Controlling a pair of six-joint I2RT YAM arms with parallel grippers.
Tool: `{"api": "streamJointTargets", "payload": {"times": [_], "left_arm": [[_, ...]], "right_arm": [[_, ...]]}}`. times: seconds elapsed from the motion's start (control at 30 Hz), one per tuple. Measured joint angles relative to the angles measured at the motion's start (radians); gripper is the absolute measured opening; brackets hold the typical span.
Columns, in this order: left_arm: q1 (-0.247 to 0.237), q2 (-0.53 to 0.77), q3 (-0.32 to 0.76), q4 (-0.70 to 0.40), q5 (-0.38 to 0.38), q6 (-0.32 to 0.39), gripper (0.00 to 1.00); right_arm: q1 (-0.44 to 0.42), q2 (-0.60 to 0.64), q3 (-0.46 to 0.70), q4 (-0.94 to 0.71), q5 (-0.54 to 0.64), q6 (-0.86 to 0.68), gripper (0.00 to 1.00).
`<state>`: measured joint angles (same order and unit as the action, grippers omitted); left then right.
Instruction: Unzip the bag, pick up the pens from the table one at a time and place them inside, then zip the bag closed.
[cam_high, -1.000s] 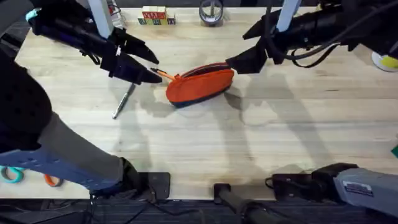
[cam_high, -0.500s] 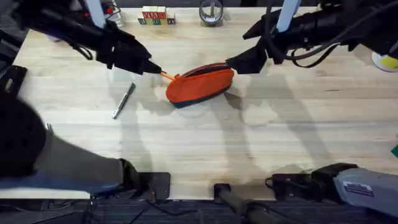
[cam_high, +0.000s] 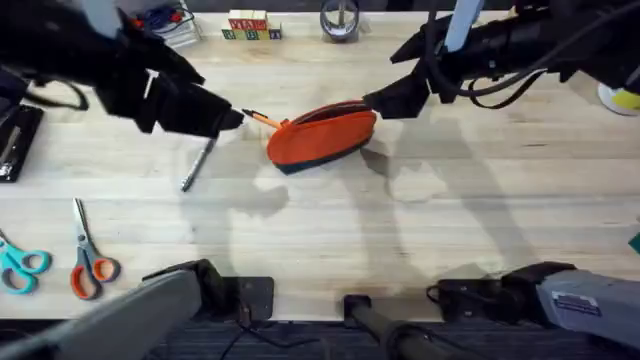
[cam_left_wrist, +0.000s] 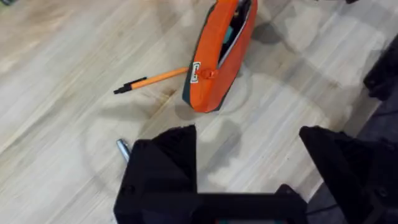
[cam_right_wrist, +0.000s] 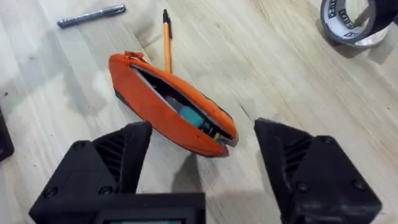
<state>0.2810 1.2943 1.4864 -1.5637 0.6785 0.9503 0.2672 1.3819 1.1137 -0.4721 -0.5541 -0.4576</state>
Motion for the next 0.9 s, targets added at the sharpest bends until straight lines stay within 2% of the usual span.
{"api": "streamJointTargets", "payload": {"times": [0.13,0.27,0.5,0.6,0.77,0.9], "left_arm": [[0.0,-0.106,-0.034,0.012,-0.013,-0.03,0.999],[0.0,-0.202,-0.138,0.059,-0.019,-0.073,0.999],[0.0,-0.27,-0.308,0.148,-0.021,-0.136,0.997],[0.0,-0.273,-0.33,0.159,-0.021,-0.146,0.995],[0.0,-0.273,-0.33,0.162,-0.021,-0.151,0.995],[0.0,-0.273,-0.33,0.162,-0.02,-0.151,0.995]], "right_arm": [[0.0,0.0,0.0,0.0,0.0,0.0,0.996],[0.0,0.0,0.0,0.0,0.0,-0.002,0.995],[0.0,0.0,0.0,0.0,0.0,-0.054,0.97],[0.0,0.0,0.0,0.0,0.0,-0.083,0.739],[0.0,0.0,0.0,-0.001,0.0,-0.151,0.072],[0.0,0.0,0.0,-0.001,0.0,-0.203,0.03]]}}
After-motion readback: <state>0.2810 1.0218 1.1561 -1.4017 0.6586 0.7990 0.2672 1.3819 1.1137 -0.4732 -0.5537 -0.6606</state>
